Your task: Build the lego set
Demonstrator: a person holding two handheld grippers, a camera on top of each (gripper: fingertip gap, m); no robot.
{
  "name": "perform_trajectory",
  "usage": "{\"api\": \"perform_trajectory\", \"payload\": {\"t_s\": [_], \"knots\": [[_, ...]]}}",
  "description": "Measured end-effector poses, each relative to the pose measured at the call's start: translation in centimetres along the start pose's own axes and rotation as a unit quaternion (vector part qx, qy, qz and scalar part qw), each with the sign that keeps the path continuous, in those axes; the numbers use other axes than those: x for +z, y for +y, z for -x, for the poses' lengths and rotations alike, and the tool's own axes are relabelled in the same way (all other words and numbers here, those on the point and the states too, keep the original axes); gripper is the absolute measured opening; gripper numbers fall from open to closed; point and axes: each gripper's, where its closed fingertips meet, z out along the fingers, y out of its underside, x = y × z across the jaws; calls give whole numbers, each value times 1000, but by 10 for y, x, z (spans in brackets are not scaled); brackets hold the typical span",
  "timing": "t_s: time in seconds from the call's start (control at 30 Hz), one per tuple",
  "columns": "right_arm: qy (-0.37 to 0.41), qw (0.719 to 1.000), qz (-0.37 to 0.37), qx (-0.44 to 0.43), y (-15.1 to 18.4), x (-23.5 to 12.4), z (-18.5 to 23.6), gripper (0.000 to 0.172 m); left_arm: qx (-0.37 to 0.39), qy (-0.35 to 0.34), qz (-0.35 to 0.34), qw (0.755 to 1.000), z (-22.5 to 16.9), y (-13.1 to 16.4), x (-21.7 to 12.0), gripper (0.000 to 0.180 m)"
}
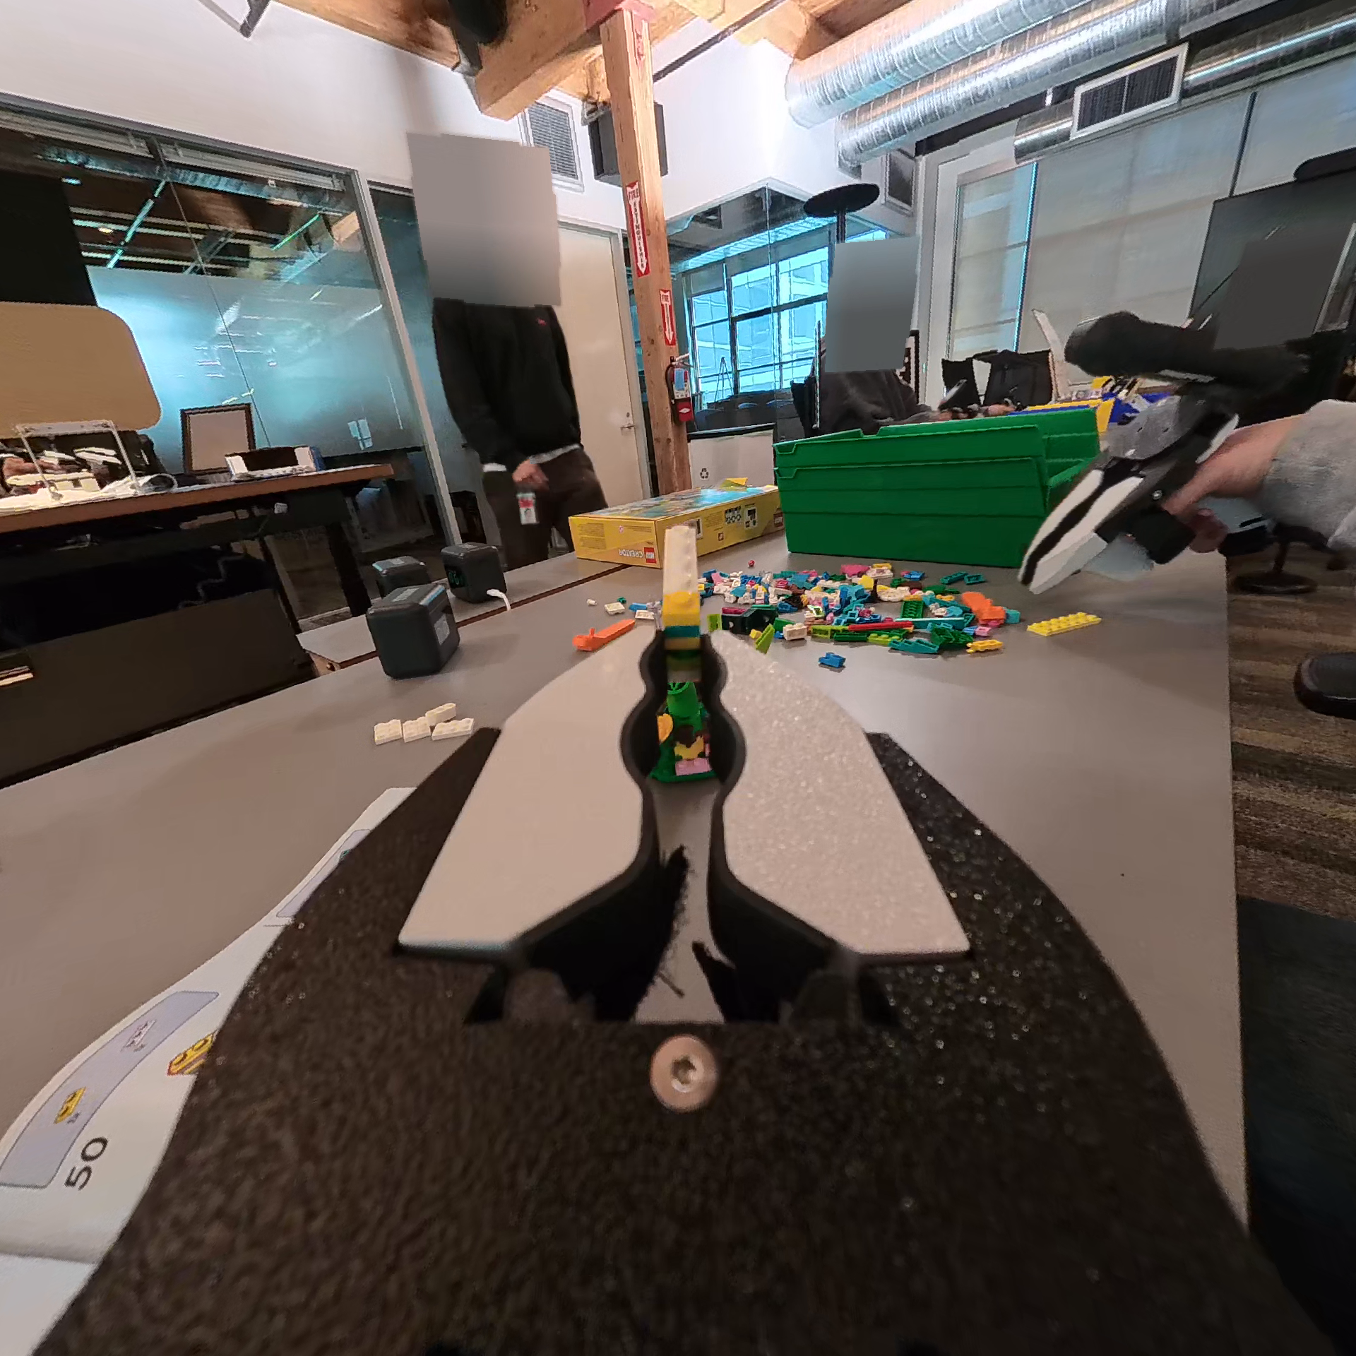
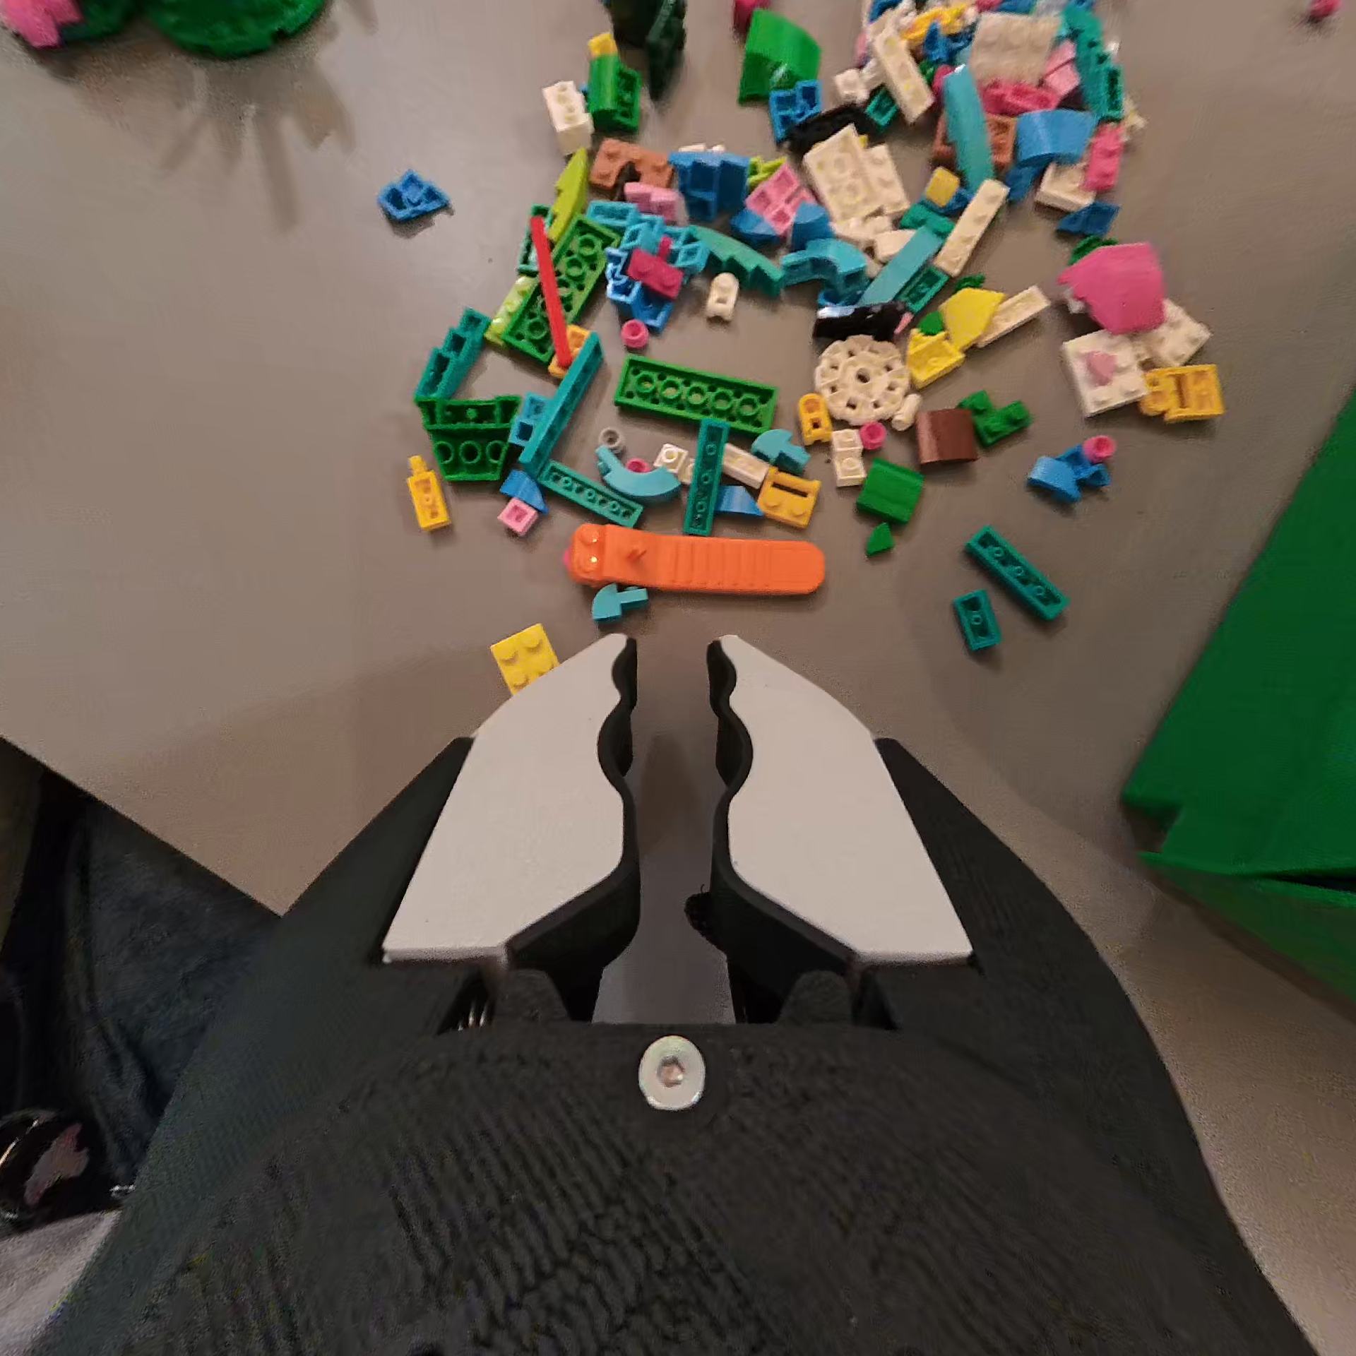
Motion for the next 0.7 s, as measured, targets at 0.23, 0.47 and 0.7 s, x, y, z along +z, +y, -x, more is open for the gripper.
{"api": "perform_trajectory", "payload": {"t_s": [0.23, 0.47, 0.7], "knots": [[74, 997, 14, -11, 6, 3, -21, 17, 4, 1, 4, 1000, -1, 1, 1, 8], [154, 974, 110, -123, -9, -3, -63, 16, 4, 4, 7, 1000, -1, 2, 1, 8], [120, 881, 299, -346, -22, 14, -89, 10, 11, 6, 8, 1000, -3, 2, 2, 8]]}}
